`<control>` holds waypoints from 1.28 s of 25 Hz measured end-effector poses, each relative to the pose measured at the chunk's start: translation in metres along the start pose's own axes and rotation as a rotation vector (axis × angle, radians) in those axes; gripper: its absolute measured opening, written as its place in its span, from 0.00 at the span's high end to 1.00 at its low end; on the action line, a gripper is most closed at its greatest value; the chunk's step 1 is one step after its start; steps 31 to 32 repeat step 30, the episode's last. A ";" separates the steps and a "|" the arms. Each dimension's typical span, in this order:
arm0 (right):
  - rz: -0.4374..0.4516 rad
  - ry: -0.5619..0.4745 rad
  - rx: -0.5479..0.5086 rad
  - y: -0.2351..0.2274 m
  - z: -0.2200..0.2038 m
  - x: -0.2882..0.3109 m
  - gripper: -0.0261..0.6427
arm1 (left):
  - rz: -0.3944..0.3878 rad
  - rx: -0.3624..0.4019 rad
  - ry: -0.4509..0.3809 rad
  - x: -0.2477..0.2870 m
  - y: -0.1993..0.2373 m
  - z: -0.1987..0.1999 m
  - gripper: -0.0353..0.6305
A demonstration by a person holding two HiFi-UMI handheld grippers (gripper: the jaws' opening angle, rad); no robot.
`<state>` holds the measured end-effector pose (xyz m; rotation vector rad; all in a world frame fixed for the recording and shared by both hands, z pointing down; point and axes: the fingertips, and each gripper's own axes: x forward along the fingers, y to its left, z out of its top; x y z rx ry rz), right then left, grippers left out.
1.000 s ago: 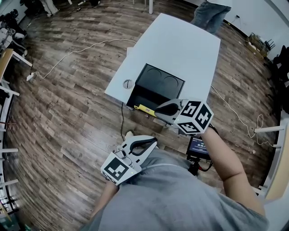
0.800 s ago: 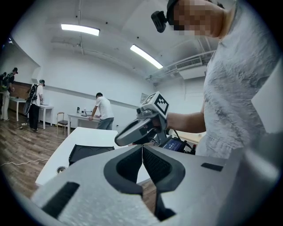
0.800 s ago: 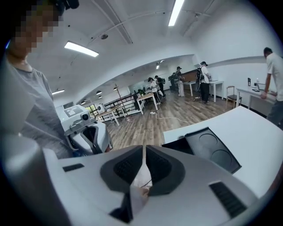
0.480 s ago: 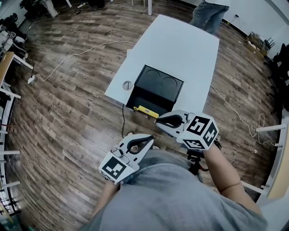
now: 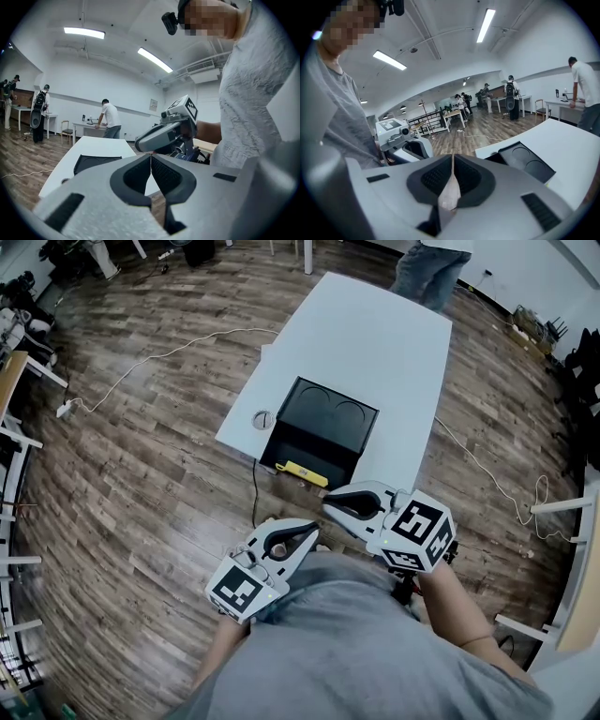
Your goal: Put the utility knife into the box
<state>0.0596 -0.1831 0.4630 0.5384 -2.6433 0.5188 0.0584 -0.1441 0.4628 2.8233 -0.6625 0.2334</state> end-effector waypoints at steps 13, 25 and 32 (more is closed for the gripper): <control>-0.017 0.022 0.016 0.011 -0.022 0.008 0.92 | 0.014 0.046 0.012 -0.004 0.004 -0.011 0.92; -0.012 0.005 0.008 0.010 -0.020 0.008 0.92 | 0.020 0.043 0.026 -0.003 0.002 -0.013 0.92; -0.008 0.008 0.012 0.014 -0.020 0.005 0.92 | 0.023 0.005 0.030 -0.003 -0.004 -0.007 0.92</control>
